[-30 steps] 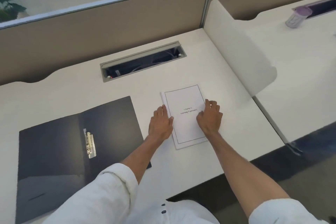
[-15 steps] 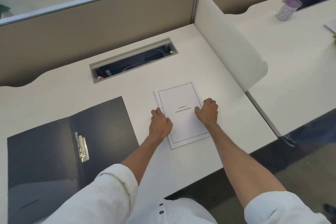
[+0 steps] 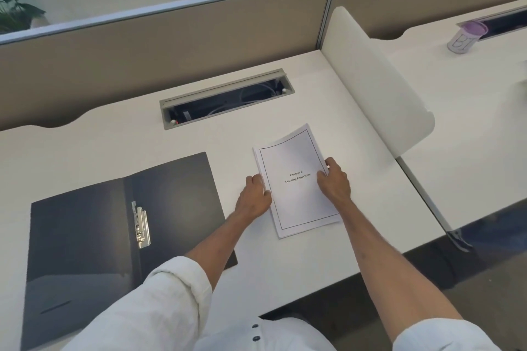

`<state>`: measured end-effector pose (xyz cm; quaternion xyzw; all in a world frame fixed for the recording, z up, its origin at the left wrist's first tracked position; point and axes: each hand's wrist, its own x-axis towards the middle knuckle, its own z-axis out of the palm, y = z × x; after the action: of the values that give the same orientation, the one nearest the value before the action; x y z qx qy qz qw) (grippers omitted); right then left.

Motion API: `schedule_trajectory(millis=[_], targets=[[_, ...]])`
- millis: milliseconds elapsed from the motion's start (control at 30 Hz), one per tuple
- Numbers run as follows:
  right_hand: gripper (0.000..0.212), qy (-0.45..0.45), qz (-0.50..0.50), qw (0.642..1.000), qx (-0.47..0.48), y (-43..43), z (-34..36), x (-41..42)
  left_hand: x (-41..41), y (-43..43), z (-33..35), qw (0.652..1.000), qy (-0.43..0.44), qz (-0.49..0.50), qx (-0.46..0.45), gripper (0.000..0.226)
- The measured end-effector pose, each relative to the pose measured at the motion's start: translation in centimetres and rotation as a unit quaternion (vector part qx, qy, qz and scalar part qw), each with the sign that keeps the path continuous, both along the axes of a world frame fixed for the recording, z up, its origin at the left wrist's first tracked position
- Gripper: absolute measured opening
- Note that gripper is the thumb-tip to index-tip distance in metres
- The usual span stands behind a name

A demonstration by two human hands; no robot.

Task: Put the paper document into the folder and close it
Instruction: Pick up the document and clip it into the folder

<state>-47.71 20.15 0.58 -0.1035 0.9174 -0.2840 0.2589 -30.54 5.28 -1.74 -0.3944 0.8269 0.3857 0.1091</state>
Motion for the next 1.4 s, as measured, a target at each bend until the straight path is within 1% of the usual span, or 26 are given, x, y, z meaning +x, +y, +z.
schedule_trajectory(millis=[67,100,167,233,333,433,533,600,733,900,967,1067,1133,1233,1400], targets=[[0.029,0.013,-0.002,1.0,-0.016,-0.2,0.3,0.5,0.8,-0.8,0.3,1.0,0.013,0.022,-0.011,0.049],[0.025,0.018,-0.006,1.0,-0.023,-0.3,0.4,0.8,1.4,-1.2,0.4,0.999,0.02,0.038,-0.015,0.052],[0.017,0.018,-0.016,0.999,-0.041,-0.6,0.4,1.4,2.8,-2.1,0.5,0.997,0.033,0.067,-0.019,0.05],[0.015,0.007,-0.023,0.998,-0.063,-1.3,0.7,2.2,4.3,-3.1,0.5,0.995,0.045,0.086,-0.013,0.049],[0.021,-0.023,-0.027,0.991,-0.125,-2.7,1.3,3.4,6.6,-4.6,0.6,0.992,0.07,0.106,0.003,0.047],[0.021,-0.08,-0.03,0.979,-0.185,-4.4,1.8,4.9,8.7,-5.8,1.1,0.984,0.096,0.148,0.019,0.046],[0.022,-0.119,-0.014,0.97,-0.21,-6.7,1.5,6.7,10.8,-6.8,1.7,0.975,0.119,0.188,0.021,0.046],[0.026,-0.139,-0.003,0.965,-0.22,-8.2,1.2,8.4,12.6,-7.4,2.0,0.968,0.128,0.214,0.01,0.045],[0.028,-0.179,0.021,0.957,-0.227,-11.2,0.4,12.4,17.1,-8.2,2.0,0.953,0.119,0.277,-0.034,0.043],[0.025,-0.217,0.04,0.951,-0.215,-14.5,-0.6,17.5,24.5,-8.7,1.0,0.938,0.086,0.332,-0.041,0.034],[0.025,-0.225,0.041,0.952,-0.205,-15.4,-1.1,19.1,27.1,-8.6,0.8,0.932,0.063,0.352,-0.064,0.033],[0.024,-0.233,0.043,0.953,-0.19,-16.3,-1.8,21.0,29.8,-8.6,0.8,0.911,0.038,0.396,-0.113,0.033],[0.024,-0.236,0.041,0.954,-0.182,-16.6,-2.1,22.0,30.8,-8.6,0.7,0.9,0.039,0.416,-0.12,0.031],[0.025,-0.232,0.038,0.957,-0.168,-17.0,-2.6,23.2,31.8,-8.5,0.6,0.9,0.031,0.42,-0.111,0.029],[0.023,-0.221,0.02,0.962,-0.161,-17.0,-3.2,24.3,31.9,-8.4,0.2,0.915,0.021,0.395,-0.082,0.027]])
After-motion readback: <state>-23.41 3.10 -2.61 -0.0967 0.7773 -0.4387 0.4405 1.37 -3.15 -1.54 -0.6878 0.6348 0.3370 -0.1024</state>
